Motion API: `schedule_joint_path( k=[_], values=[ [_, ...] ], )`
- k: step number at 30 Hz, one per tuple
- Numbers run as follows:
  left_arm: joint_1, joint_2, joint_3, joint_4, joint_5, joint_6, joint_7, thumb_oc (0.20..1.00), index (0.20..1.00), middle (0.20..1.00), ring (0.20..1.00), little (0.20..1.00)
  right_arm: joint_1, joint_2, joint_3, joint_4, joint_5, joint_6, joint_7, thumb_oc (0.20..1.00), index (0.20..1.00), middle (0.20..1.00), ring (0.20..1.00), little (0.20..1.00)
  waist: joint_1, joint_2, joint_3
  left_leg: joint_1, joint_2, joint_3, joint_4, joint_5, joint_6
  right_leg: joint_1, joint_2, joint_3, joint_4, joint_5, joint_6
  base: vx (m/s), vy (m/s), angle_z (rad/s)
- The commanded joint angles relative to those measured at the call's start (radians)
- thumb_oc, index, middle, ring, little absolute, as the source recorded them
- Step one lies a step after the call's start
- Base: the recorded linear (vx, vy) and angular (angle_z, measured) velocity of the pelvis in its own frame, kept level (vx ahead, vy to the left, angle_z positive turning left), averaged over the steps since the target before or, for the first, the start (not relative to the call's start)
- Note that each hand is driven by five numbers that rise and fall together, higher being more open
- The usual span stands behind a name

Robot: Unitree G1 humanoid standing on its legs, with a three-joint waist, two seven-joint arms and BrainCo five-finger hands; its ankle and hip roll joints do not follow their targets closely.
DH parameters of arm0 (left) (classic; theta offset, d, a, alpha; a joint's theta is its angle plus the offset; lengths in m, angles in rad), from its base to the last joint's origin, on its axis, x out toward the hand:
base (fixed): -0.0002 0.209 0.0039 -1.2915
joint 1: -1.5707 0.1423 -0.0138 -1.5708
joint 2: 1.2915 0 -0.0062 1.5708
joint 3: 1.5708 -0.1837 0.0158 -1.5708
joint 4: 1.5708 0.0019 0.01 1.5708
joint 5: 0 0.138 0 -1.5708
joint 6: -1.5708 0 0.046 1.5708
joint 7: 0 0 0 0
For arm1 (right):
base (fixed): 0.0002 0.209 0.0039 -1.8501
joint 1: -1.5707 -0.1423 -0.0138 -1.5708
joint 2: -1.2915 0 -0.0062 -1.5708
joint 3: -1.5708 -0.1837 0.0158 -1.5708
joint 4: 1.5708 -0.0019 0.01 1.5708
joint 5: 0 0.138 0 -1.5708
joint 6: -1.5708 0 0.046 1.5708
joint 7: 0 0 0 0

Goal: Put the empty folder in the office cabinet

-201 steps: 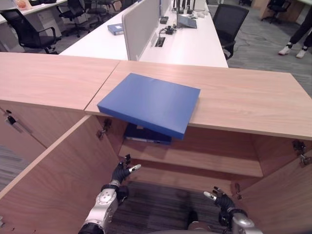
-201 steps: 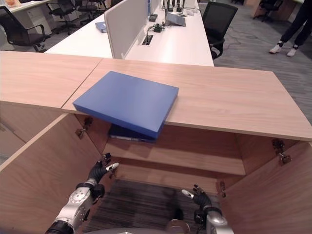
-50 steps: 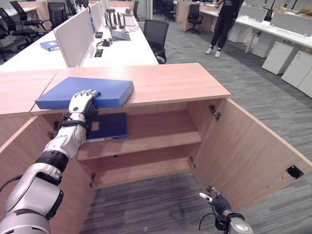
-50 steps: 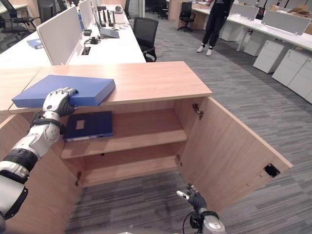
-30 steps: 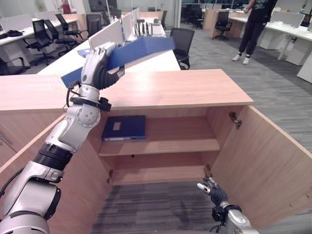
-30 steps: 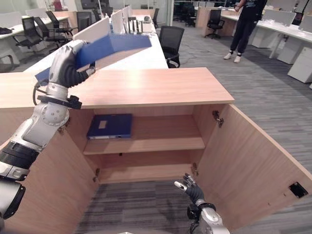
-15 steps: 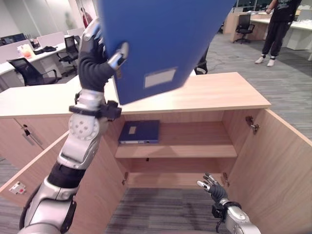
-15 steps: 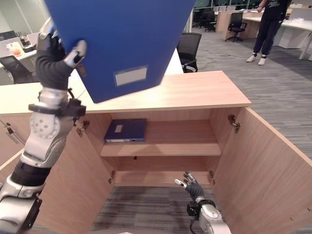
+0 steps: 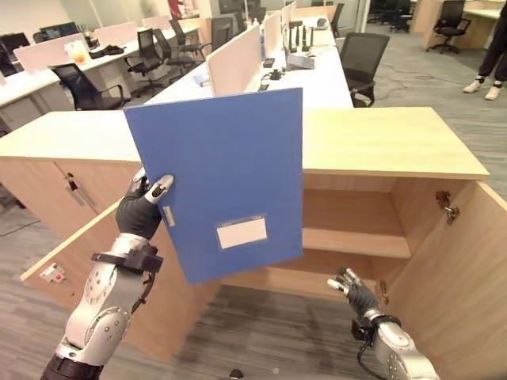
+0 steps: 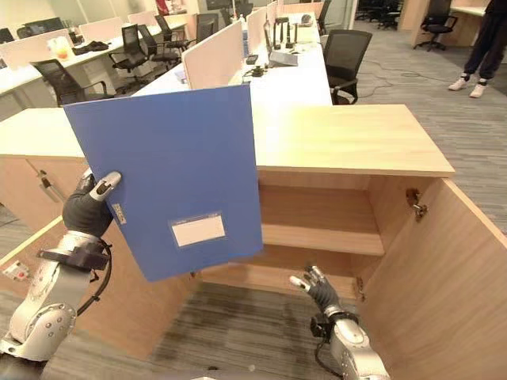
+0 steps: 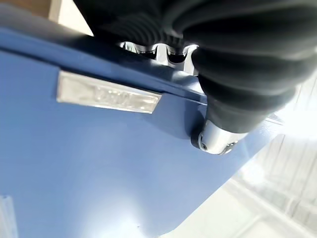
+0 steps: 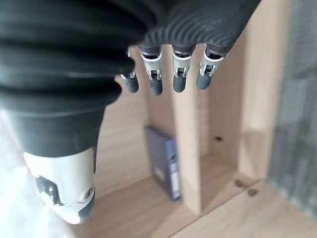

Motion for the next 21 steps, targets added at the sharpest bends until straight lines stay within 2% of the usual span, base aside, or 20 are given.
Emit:
schedule_joint_path(
  k=[1, 4, 9, 11, 15, 21],
  values=[
    [-0.154, 0.013, 0.061, 0.03, 0.067, -0.045, -0.015, 0.2, 0.2, 0.2, 0.2, 0.2, -0.089, -0.032, -0.066, -0.11, 0.006, -0.058, 0.055, 1.0, 1.0, 1.0, 1.0, 1.0, -0.015, -0.042, 0.032, 0.117, 0.003, 0.008, 0.014, -0.143, -0.004, -0.045, 0.005, 0.019, 0.024, 0.009, -0.031, 0.0, 0.0, 0.0],
    [-0.153, -0.005, 0.066, 0.072, 0.151, -0.034, -0.026, 0.2, 0.2, 0.2, 0.2, 0.2, -0.106, -0.087, -0.116, -0.212, 0.037, -0.066, 0.082, 1.0, 1.0, 1.0, 1.0, 1.0, -0.022, -0.049, 0.033, 0.116, 0.005, 0.01, 0.014, -0.145, -0.003, -0.052, 0.003, 0.026, 0.025, 0.014, -0.03, 0.0, 0.0, 0.0],
    [-0.161, -0.013, 0.064, 0.101, 0.175, -0.033, -0.055, 0.2, 0.2, 0.2, 0.2, 0.2, -0.117, -0.167, -0.117, -0.322, 0.066, -0.047, 0.161, 1.0, 1.0, 1.0, 1.0, 1.0, -0.028, -0.057, 0.033, 0.115, 0.006, 0.018, 0.014, -0.146, -0.004, -0.059, 0.004, 0.032, 0.025, 0.017, -0.029, -0.01, 0.003, -0.04],
    [-0.187, -0.02, 0.037, 0.131, 0.208, -0.04, -0.066, 0.2, 0.2, 0.2, 0.2, 0.2, -0.138, -0.203, -0.074, -0.392, 0.191, -0.025, 0.229, 1.0, 1.0, 1.0, 1.0, 1.0, -0.037, -0.061, 0.034, 0.116, 0.009, 0.025, 0.014, -0.149, -0.006, -0.064, 0.003, 0.041, 0.024, 0.02, -0.027, -0.02, 0.015, -0.11],
    [-0.22, -0.02, 0.008, 0.155, 0.235, -0.041, -0.082, 0.2, 0.2, 0.2, 0.2, 0.2, -0.155, -0.232, -0.022, -0.463, 0.276, 0.004, 0.298, 1.0, 1.0, 1.0, 1.0, 1.0, -0.044, -0.065, 0.033, 0.117, 0.01, 0.031, 0.014, -0.15, -0.008, -0.068, 0.004, 0.047, 0.024, 0.02, -0.025, -0.01, 0.014, -0.05],
    [-0.279, -0.02, -0.056, 0.183, 0.267, -0.045, -0.106, 0.2, 0.2, 0.2, 0.2, 0.2, -0.21, -0.235, 0.071, -0.489, 0.321, 0.025, 0.326, 1.0, 1.0, 1.0, 1.0, 1.0, -0.051, -0.069, 0.033, 0.119, 0.013, 0.042, 0.014, -0.151, -0.011, -0.074, 0.005, 0.052, 0.023, 0.023, -0.023, 0.0, 0.004, -0.03]
  ],
)
